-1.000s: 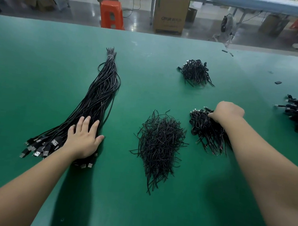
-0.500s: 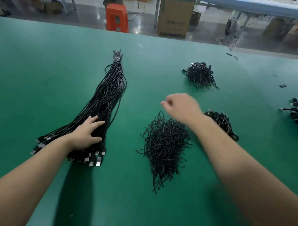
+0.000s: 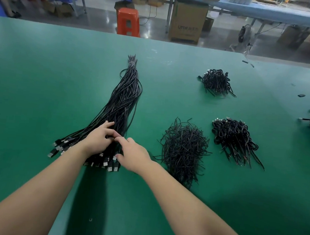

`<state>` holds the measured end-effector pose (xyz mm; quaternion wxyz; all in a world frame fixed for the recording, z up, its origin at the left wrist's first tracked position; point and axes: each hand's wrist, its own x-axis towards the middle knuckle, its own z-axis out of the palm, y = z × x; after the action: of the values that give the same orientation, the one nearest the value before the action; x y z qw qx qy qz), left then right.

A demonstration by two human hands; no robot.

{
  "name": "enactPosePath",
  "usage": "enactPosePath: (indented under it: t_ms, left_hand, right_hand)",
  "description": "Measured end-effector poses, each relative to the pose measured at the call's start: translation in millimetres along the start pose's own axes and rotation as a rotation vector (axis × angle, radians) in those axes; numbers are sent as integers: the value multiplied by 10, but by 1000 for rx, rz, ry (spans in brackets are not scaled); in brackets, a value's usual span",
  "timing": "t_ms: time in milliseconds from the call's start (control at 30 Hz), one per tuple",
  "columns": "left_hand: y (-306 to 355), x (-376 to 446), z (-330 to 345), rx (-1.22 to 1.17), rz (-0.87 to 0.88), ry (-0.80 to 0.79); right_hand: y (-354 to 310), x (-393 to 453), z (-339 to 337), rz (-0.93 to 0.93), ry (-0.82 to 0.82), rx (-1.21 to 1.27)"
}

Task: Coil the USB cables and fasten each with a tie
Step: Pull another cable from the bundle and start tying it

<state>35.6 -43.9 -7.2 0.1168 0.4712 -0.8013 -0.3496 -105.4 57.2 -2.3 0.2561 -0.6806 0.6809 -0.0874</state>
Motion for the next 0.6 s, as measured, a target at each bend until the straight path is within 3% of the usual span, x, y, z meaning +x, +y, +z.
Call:
enactPosePath:
  t_ms: [200, 467, 600]
  left_hand:
    - [3, -19, 10, -33, 23, -17]
    - [22, -26, 50, -51, -4, -29]
    - [12, -14, 60, -45, -9, -21]
  right_hand:
    - [38, 41, -45, 11, 22, 13]
    - [165, -54, -153, -9, 290, -28]
    - [210, -171, -257, -2, 353, 208]
